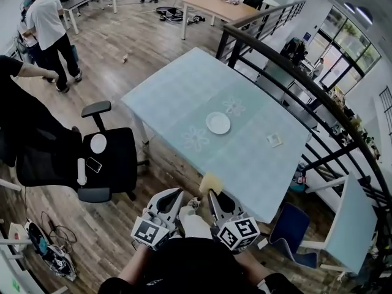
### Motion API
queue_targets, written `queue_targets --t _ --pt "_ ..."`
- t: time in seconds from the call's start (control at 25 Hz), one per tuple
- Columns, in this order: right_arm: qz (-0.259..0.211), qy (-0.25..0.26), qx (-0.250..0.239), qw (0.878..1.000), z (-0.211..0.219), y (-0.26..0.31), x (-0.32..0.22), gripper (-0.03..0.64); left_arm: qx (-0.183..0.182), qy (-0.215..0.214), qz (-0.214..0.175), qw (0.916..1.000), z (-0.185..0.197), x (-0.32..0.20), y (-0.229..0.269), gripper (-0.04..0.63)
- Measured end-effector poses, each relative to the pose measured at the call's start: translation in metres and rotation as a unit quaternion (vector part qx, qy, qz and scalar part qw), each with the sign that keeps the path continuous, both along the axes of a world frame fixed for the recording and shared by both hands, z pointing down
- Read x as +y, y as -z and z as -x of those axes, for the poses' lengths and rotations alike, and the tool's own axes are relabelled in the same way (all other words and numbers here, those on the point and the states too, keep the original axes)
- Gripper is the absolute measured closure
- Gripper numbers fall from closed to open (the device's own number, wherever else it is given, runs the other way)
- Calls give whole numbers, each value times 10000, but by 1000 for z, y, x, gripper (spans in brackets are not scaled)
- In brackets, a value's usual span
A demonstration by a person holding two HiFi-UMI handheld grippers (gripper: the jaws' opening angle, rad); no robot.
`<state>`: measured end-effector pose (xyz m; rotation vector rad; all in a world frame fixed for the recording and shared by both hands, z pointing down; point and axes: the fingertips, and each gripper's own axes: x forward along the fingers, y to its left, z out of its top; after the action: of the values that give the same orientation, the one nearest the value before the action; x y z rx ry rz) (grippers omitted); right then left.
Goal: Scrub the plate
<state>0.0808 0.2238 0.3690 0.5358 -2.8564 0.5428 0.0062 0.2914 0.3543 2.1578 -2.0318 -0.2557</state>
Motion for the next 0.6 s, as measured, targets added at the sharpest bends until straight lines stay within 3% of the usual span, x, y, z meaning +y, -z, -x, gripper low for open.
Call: queue_targets --t 0.28,0.48,0.6 --pt "76 158 -98 9998 49 0 -58 558 -252 -128 201 9994 36 -54 0 583" --pt "30 79 -286 9996 65 7 -104 557 83 -265 291 9992 53 -105 3 583" --pt "59 -9 -324 9995 67 6 -128 557 -172 -327 346 9987 54 -134 3 583"
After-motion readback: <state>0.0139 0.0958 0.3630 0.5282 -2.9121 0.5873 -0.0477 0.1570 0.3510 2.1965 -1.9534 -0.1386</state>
